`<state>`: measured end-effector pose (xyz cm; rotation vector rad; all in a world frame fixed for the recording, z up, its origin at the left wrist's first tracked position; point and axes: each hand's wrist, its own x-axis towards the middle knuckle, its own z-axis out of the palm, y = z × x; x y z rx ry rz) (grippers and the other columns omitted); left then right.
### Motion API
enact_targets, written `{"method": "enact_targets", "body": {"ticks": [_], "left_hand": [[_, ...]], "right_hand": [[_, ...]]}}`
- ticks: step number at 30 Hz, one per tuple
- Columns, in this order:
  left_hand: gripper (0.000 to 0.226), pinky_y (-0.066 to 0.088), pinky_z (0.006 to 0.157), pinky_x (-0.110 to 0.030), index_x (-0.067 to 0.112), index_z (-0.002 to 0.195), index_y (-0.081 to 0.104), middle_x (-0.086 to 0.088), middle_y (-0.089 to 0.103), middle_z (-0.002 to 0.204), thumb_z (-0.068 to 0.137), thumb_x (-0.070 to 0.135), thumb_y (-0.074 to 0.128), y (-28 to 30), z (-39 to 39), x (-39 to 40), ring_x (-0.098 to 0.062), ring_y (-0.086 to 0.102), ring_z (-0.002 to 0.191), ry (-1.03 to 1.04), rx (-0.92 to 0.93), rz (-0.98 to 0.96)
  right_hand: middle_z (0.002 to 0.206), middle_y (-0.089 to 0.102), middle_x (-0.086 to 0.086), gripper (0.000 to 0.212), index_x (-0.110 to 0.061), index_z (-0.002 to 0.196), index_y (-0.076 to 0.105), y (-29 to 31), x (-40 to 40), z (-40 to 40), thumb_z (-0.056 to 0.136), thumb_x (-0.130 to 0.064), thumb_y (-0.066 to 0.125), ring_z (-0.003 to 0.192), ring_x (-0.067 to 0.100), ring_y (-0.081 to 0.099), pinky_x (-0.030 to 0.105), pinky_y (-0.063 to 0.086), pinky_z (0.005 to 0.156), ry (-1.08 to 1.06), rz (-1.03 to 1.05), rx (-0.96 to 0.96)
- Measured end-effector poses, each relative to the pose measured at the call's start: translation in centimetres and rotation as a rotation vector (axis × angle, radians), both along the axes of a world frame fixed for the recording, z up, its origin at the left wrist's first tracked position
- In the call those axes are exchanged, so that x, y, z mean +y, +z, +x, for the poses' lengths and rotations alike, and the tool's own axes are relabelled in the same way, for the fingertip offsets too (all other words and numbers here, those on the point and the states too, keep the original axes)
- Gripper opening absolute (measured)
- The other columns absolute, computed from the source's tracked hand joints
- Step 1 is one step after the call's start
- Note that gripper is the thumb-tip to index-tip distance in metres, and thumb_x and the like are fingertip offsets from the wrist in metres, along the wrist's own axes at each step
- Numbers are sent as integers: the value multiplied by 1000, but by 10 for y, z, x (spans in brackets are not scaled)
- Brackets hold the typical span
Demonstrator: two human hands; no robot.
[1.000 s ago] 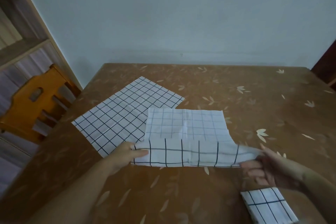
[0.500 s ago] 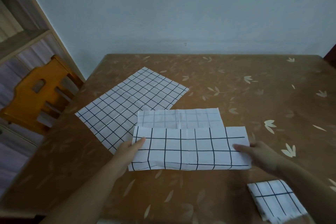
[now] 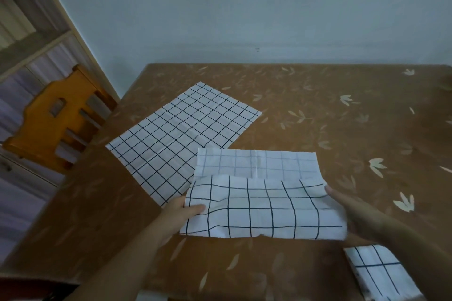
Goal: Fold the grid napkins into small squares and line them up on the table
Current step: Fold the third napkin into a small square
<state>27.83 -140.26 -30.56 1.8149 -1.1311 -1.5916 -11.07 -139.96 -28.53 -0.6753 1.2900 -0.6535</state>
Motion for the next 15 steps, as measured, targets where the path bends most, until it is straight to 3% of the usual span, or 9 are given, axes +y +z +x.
{"method": "enact_targets", "body": {"ticks": [2,5,7,11,13,15], "left_hand": [[7,55,71,-29,20,95,71,0,76,91,90,17,67,-5,-2,-1,-15,72,84,76,-42,-37],[12,57,80,-34,30,102,70,3,75,101,91,25,66,-8,-4,-1,-14,70,93,71,-20,-72],[24,56,82,-36,35,110,65,4,72,108,88,26,70,-10,-4,-3,-14,68,96,30,22,-57],[60,46,67,-18,36,130,43,11,53,106,86,6,70,-14,-8,-4,2,52,88,22,-38,-114],[56,48,68,-21,33,132,44,4,57,113,88,7,67,-18,-12,-3,-2,56,88,125,-144,-211],[47,49,80,-25,27,129,48,0,58,122,88,12,66,-27,-18,1,-10,57,99,149,-437,-427]], "right_hand": [[114,68,24,51,4,117,63,-7,4,-4,80,-29,77,105,40,66,47,55,87,157,31,13],[101,72,23,28,8,105,68,-22,4,-2,85,-11,69,95,38,70,53,51,93,78,-14,232],[92,75,18,20,6,98,71,-29,2,0,88,-11,67,86,34,72,48,54,89,7,-74,342],[82,75,13,18,3,94,72,-46,-1,2,87,-14,69,75,28,72,32,54,69,-59,-58,522],[82,70,9,24,1,100,69,-48,-2,9,87,-18,70,71,23,65,28,48,59,-58,-90,678],[89,64,5,34,-5,118,61,-48,-4,16,88,-21,66,73,18,57,26,40,55,-117,-166,815]]}}
